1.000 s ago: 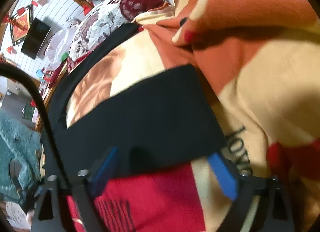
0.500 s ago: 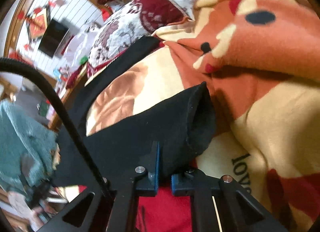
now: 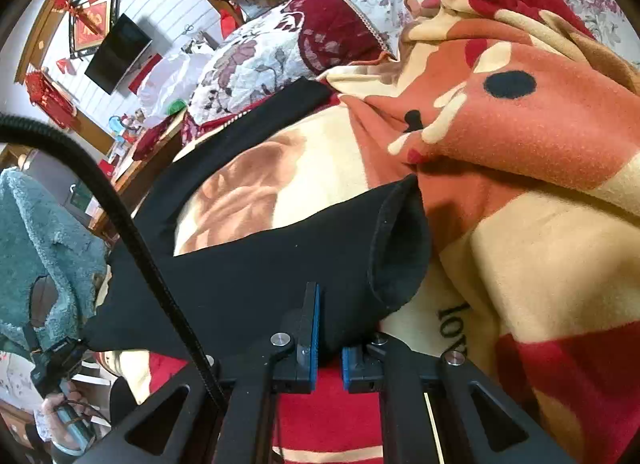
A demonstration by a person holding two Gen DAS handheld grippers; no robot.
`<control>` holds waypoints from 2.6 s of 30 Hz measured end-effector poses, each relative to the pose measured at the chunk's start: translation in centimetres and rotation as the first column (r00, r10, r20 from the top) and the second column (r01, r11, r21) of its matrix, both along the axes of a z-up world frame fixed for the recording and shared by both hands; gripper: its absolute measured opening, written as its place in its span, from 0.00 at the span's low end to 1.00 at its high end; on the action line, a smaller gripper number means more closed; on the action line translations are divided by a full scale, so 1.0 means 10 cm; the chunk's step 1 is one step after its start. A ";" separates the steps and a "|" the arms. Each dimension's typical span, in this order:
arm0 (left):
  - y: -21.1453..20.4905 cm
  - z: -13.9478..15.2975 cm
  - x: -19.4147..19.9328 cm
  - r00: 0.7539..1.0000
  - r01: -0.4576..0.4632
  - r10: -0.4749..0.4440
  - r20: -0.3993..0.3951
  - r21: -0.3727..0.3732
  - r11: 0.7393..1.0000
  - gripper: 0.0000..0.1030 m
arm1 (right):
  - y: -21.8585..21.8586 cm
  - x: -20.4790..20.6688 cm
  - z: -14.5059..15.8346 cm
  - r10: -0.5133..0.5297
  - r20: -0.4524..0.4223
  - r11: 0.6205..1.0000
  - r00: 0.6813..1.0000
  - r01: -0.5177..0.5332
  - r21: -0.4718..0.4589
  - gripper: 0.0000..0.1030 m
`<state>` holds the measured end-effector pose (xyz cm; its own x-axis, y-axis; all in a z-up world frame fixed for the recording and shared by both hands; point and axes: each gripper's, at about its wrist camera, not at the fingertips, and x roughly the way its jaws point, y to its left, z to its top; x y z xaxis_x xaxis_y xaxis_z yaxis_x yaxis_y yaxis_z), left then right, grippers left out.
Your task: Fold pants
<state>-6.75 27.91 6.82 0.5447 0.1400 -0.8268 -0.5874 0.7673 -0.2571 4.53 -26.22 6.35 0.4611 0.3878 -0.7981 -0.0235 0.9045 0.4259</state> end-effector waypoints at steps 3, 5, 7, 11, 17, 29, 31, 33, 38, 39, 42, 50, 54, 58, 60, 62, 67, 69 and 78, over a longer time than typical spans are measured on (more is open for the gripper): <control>-0.01 -0.13 0.04 0.999 -0.008 0.008 -0.046 0.000 1.000 0.14 | 0.05 0.03 -0.18 0.006 -0.046 0.997 0.999 -0.010 -0.074 0.07; -0.03 -0.21 0.06 0.997 -0.003 0.004 -0.081 0.008 1.000 0.14 | 0.09 0.06 -0.33 0.002 -0.099 0.993 0.995 -0.014 -0.114 0.07; -0.05 -0.25 0.06 0.995 -0.009 0.010 -0.097 0.013 1.000 0.14 | 0.11 0.07 -0.40 0.005 -0.125 0.989 0.992 -0.023 -0.144 0.09; -0.12 -0.25 0.08 0.993 -0.004 0.010 -0.119 0.046 0.999 0.15 | 0.14 0.06 -0.33 -0.013 -0.114 0.956 0.993 -0.021 -0.292 0.47; -0.21 -0.21 0.09 0.989 0.034 -0.018 -0.148 0.108 0.994 0.16 | -0.02 -0.01 -0.16 -0.071 -0.082 0.962 0.994 0.046 -0.269 0.48; -0.34 0.08 -0.08 0.992 0.040 -0.020 -0.121 0.164 0.986 0.16 | 0.50 0.00 0.21 0.105 0.050 0.975 0.993 -0.093 -0.202 0.48; -0.37 0.14 -0.10 0.994 0.042 -0.022 -0.110 0.181 0.983 0.20 | 0.59 0.01 0.17 0.137 0.032 0.973 0.990 -0.128 -0.192 0.48; -0.39 0.20 -0.12 0.996 0.047 -0.034 -0.083 0.166 0.985 0.40 | 0.65 0.03 0.13 0.152 0.022 0.973 0.988 -0.146 -0.181 0.48; -0.44 0.34 -0.09 0.998 0.050 -0.045 -0.034 0.156 0.987 0.53 | 0.80 0.14 0.05 0.186 0.009 0.970 0.982 -0.182 -0.162 0.48; -0.45 0.35 -0.07 0.998 0.053 -0.050 -0.029 0.149 0.987 0.53 | 0.82 0.16 0.05 0.189 0.008 0.970 0.982 -0.186 -0.157 0.49; -0.47 0.37 0.02 0.997 0.070 -0.067 -0.024 0.131 0.989 0.53 | 0.90 0.22 0.06 0.210 0.012 0.967 0.978 -0.206 -0.151 0.49; -0.44 0.36 0.43 0.989 0.143 -0.145 0.018 0.053 0.988 0.53 | 1.05 0.60 0.13 0.245 0.036 0.964 0.969 -0.239 -0.117 0.49; -0.34 0.33 0.72 0.983 0.184 -0.185 0.021 0.045 0.982 0.53 | 1.13 0.87 0.19 0.280 0.051 0.953 0.959 -0.271 -0.131 0.50; -0.06 0.26 0.96 0.985 0.169 -0.170 0.023 0.014 0.985 0.53 | 1.20 1.22 0.22 0.296 0.047 0.946 0.954 -0.286 -0.150 0.50; 0.11 0.21 1.05 0.988 0.156 -0.156 0.018 0.003 0.988 0.53 | 1.22 1.35 0.23 0.293 0.041 0.947 0.955 -0.285 -0.147 0.50; 0.28 0.15 1.15 0.990 0.138 -0.138 0.013 -0.019 0.990 0.57 | 1.24 1.48 0.23 0.288 0.040 0.950 0.957 -0.280 -0.140 0.50; 0.62 0.00 1.45 0.993 0.116 -0.116 0.002 -0.043 0.992 0.60 | 1.33 1.69 0.17 0.301 0.037 0.948 0.953 -0.295 -0.124 0.50; 0.71 -0.05 1.55 0.994 0.112 -0.112 -0.013 -0.019 0.994 0.60 | 1.36 1.77 0.17 0.307 0.043 0.946 0.951 -0.300 -0.124 0.50; 0.96 -0.22 1.79 0.990 0.139 -0.139 -0.004 -0.013 0.990 0.60 | 1.23 2.44 0.21 0.272 0.079 0.958 0.959 -0.263 -0.110 0.50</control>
<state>11.18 37.48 4.63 0.5539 0.0530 -0.8309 -0.4767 0.8384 -0.2642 28.91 -13.97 8.50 0.4241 0.4296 -0.7972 -0.3053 0.8966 0.3208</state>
